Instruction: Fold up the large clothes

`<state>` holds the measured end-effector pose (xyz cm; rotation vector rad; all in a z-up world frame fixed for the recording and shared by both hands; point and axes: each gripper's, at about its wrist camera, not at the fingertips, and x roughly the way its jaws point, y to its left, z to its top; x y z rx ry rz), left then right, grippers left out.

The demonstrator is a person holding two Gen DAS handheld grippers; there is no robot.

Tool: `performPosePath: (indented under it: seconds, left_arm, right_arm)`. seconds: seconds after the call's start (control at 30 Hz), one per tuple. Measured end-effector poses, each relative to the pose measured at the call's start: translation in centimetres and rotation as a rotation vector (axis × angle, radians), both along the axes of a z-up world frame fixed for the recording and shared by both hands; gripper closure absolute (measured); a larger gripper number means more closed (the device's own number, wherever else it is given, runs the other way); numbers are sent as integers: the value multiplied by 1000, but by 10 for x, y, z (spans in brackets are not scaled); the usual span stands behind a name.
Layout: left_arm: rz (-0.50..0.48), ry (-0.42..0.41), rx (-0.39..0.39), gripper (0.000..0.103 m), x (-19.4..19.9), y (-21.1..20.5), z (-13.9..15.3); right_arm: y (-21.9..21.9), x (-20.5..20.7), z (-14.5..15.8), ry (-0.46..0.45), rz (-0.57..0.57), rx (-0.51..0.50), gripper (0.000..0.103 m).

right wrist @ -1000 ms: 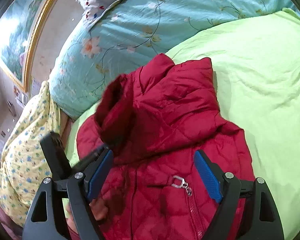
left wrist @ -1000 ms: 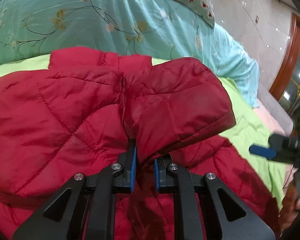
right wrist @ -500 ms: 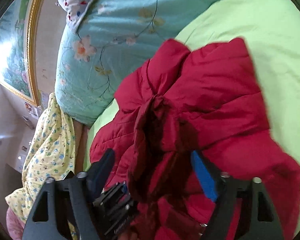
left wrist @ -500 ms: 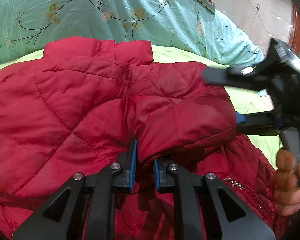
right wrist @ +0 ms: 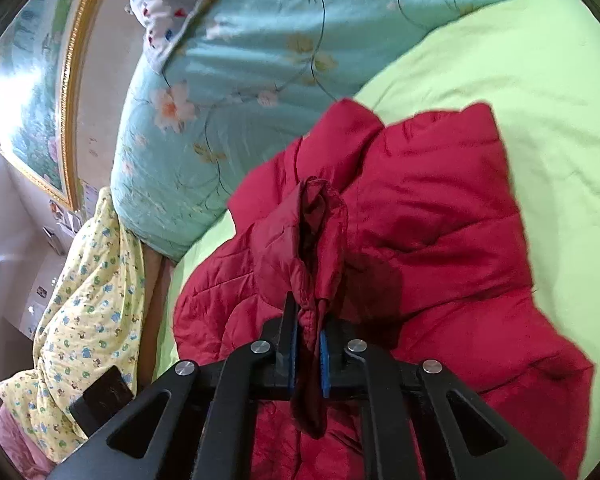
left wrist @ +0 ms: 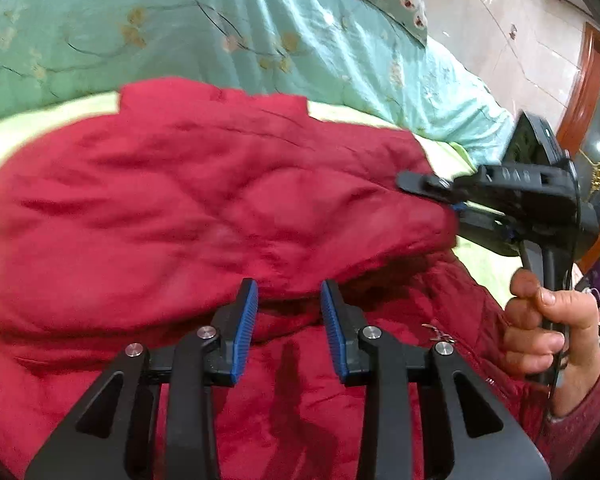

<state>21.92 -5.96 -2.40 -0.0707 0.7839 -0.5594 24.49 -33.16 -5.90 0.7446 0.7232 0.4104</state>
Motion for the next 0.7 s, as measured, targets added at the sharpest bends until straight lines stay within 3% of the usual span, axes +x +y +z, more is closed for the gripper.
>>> performPosePath:
  seconds: [0.13, 0.27, 0.43, 0.5, 0.6, 0.7]
  left_arm:
    - [103, -43, 14, 69, 13, 36, 20]
    - [195, -32, 22, 69, 43, 68, 26]
    - [213, 82, 33, 69, 79, 81, -9]
    - [199, 108, 39, 69, 82, 81, -23]
    - [203, 98, 57, 68, 80, 76, -33]
    - [203, 92, 68, 68, 80, 74, -34]
  right_arm:
    - [-11, -4, -3, 16, -45, -59, 96]
    - [-10, 1, -18, 68, -57, -126, 96]
    - [-7, 3, -24, 83, -70, -193, 95]
    - [-7, 1, -19, 83, -88, -218, 90]
    - [-4, -13, 3, 35, -152, -299, 85]
    - [11, -30, 33, -82, -213, -432, 84]
